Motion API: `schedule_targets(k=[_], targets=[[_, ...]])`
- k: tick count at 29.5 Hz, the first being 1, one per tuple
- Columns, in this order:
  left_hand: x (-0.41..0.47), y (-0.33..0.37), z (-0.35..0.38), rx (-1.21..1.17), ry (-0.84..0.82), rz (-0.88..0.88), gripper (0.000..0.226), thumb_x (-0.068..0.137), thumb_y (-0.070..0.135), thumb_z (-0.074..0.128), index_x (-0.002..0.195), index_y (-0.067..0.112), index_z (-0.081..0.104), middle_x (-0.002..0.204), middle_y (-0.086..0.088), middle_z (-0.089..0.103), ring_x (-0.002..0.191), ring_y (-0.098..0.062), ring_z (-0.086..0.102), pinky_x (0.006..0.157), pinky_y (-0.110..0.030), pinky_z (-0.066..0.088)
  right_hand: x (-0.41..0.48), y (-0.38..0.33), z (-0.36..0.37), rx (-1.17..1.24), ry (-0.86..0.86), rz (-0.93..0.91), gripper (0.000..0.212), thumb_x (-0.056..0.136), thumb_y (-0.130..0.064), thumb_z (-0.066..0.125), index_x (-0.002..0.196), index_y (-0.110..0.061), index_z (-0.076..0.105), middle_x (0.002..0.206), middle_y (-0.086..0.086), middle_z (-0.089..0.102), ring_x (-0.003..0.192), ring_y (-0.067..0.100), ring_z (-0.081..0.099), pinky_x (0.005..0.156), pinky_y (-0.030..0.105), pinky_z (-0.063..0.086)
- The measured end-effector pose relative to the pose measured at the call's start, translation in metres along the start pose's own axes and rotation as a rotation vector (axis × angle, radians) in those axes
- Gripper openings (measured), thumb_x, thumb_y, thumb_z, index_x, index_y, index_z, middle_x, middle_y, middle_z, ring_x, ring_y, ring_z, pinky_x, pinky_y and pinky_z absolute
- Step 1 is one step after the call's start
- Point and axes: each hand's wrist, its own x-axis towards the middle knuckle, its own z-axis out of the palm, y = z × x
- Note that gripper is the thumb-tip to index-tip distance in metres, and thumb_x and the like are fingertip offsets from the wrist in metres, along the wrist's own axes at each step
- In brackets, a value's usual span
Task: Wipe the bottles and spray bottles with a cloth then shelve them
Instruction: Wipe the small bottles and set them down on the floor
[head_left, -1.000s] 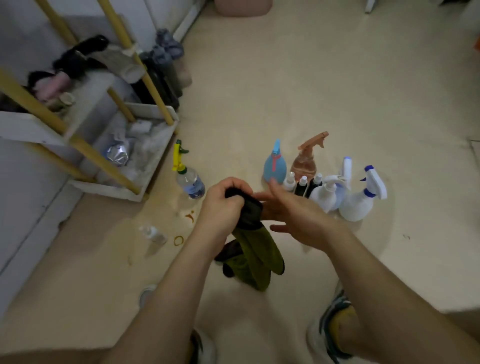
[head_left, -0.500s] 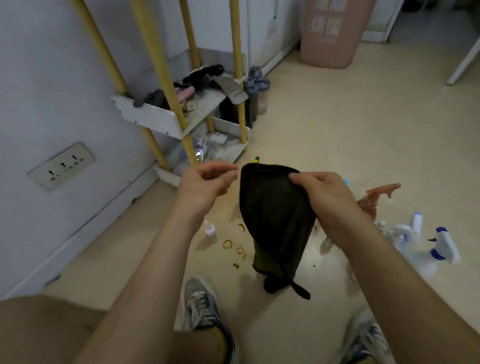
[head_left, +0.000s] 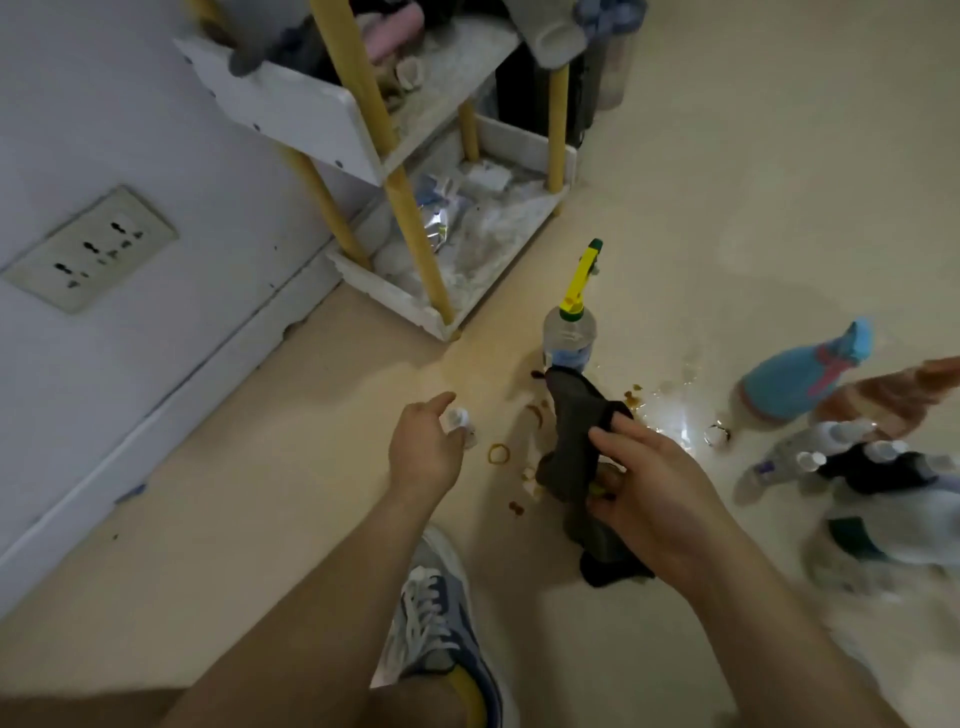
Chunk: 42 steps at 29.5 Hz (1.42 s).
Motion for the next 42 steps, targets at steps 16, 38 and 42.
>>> schedule_targets(k=[16, 38, 42], targets=[[-0.035, 0.054, -0.047, -1.138, 0.275, -0.373, 0.017, 0.081, 0.003, 0.076, 0.098, 0.002, 0.074, 0.085, -0.010, 0.074, 0.078, -0.021, 0.073, 0.073, -0.028, 0.059, 0.013, -0.001, -0.012, 0.656, -0.253, 0.025, 0.116, 0.024, -0.002, 0.099, 0.132, -0.016, 0.059, 0.127, 0.017, 0.064, 0.107, 0.021, 0.069, 0.065, 0.023, 0.059], [-0.233, 0.148, -0.101, -0.592, 0.315, 0.448, 0.041, 0.076, 0.010, 0.080, 0.089, 0.046, 0.068, 0.083, 0.019, 0.070, 0.078, 0.002, 0.067, 0.069, -0.009, 0.050, -0.133, -0.059, 0.010, 0.197, 0.120, -0.510, 0.024, 0.097, -0.024, 0.057, 0.114, -0.009, 0.063, 0.103, 0.016, 0.070, 0.088, 0.027, 0.070, 0.076, 0.041, 0.059], [-0.232, 0.159, -0.106, -0.531, 0.222, 0.395, 0.020, 0.085, 0.016, 0.073, 0.100, 0.030, 0.075, 0.081, 0.021, 0.068, 0.079, 0.005, 0.065, 0.068, -0.009, 0.049, -0.147, -0.026, 0.012, 0.217, -0.125, -0.449, 0.029, 0.094, -0.013, 0.061, 0.122, -0.019, 0.059, 0.105, 0.019, 0.072, 0.093, 0.035, 0.071, 0.071, 0.042, 0.061]])
